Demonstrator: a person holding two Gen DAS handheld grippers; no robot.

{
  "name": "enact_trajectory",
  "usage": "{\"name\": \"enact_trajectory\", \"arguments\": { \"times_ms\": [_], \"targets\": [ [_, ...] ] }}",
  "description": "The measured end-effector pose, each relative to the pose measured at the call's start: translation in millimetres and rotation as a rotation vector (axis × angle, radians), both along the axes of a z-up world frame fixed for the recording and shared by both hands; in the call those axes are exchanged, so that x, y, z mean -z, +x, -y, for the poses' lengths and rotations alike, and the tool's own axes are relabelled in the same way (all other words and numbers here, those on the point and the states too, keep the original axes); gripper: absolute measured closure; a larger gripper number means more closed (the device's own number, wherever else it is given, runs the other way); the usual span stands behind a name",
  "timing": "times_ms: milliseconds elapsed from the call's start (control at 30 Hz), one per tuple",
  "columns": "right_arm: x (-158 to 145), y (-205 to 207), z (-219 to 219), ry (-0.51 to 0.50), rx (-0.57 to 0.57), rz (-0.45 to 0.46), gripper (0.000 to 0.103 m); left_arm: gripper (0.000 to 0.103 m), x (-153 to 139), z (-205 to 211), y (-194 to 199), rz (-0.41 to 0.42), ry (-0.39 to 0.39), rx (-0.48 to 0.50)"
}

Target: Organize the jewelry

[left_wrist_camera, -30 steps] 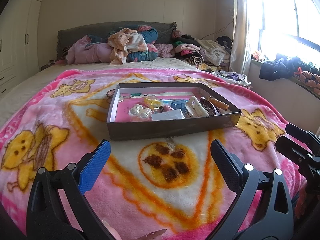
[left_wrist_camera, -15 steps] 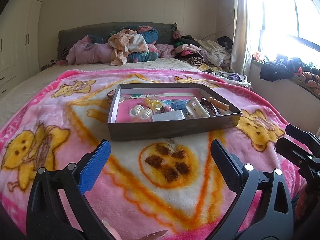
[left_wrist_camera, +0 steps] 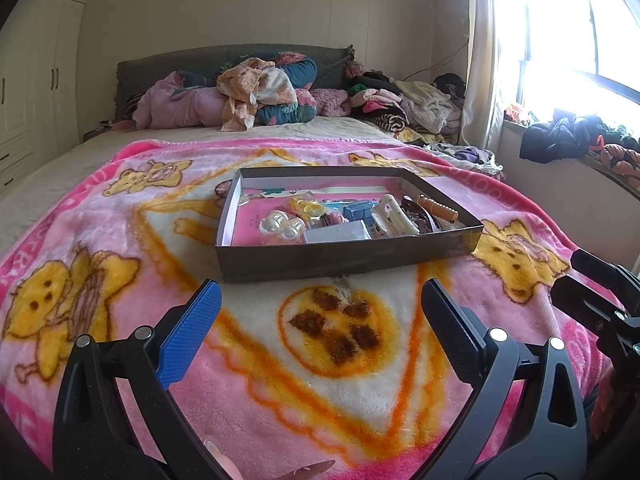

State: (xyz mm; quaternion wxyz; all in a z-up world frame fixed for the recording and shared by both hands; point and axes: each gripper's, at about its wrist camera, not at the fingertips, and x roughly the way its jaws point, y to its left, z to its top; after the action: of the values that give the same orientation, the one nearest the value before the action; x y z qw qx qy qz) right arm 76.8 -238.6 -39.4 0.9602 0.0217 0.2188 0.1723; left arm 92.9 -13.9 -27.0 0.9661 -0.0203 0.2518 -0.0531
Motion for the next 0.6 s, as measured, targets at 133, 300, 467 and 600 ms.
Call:
{"name": "enact_trajectory", "arguments": {
  "times_ms": [133,300,467,600],
  "targets": [
    [-0.6,-0.5,-0.2,0.000,0.001,0.001,0.007,0.011,-0.2,0.3,-0.6,0.000,0.002,0.001],
    [-1.6,-1.0,0.1,0.002,0.003,0.000,0.007,0.011,-0.1,-1.1,0.4,0.000,0.001,0.003],
    [-1.2,-1.4,0.8,-0.001,0.003,0.000,0.007,0.011,-0.3,-0.4,-0.6,0.000,-0.001,0.003],
    [-1.2,-1.4,1.5,0.003,0.000,-0.003,0.007,0.011,-0.1,-0.1,-0.6,0.000,0.001,0.004]
  ]
}}
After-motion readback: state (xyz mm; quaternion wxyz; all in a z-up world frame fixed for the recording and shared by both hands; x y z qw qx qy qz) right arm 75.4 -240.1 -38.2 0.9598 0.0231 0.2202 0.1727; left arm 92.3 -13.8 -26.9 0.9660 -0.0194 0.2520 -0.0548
